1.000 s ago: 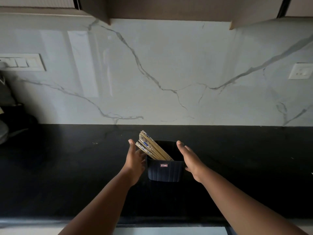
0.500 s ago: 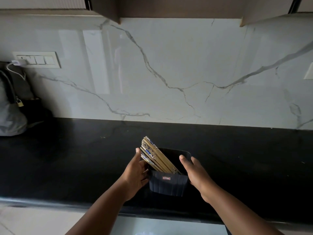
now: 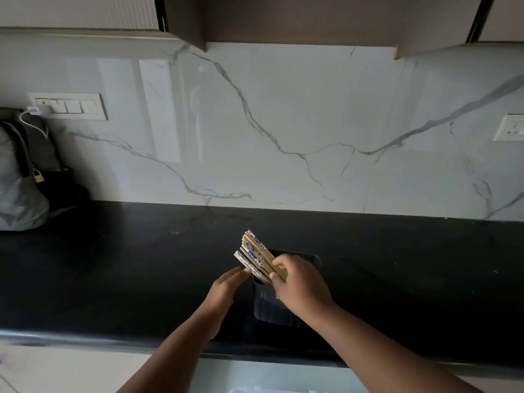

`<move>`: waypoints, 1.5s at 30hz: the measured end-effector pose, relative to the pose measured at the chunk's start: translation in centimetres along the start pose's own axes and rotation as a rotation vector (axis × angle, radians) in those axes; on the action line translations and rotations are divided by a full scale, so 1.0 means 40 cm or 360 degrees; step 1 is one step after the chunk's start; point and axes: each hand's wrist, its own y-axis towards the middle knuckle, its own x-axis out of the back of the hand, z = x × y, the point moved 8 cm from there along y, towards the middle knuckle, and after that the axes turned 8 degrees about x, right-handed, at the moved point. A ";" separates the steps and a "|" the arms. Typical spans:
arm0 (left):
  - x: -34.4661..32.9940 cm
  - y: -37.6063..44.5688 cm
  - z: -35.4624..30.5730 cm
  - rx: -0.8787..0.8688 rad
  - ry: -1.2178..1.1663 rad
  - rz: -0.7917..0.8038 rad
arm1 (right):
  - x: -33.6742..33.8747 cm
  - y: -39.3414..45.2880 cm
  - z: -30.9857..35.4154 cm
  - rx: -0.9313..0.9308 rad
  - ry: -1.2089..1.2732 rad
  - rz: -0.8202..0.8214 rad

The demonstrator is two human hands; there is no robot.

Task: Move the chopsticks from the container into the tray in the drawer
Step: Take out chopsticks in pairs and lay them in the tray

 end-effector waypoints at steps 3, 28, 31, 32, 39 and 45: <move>0.019 -0.013 0.017 -0.0095 0.0309 -0.0033 | -0.044 0.042 0.041 -0.0003 0.0042 0.0095; 0.067 -0.132 -0.290 -0.0946 0.0595 -0.0488 | 0.263 0.223 0.064 -0.0041 0.0933 0.0000; -0.007 -0.162 -0.393 -0.0960 0.0356 -0.0162 | 0.341 0.239 0.101 -0.0019 0.1205 -0.0059; -0.035 -0.168 -0.416 -0.0943 0.0329 -0.0064 | 0.357 0.241 0.110 -0.0004 0.1251 -0.0074; -0.141 -0.171 -0.462 -0.0846 0.0249 0.0182 | 0.377 0.232 0.123 -0.0001 0.1358 -0.0127; -0.122 -0.135 -0.431 -0.0619 0.0013 0.0271 | 0.426 0.218 0.111 0.0053 0.1381 -0.0293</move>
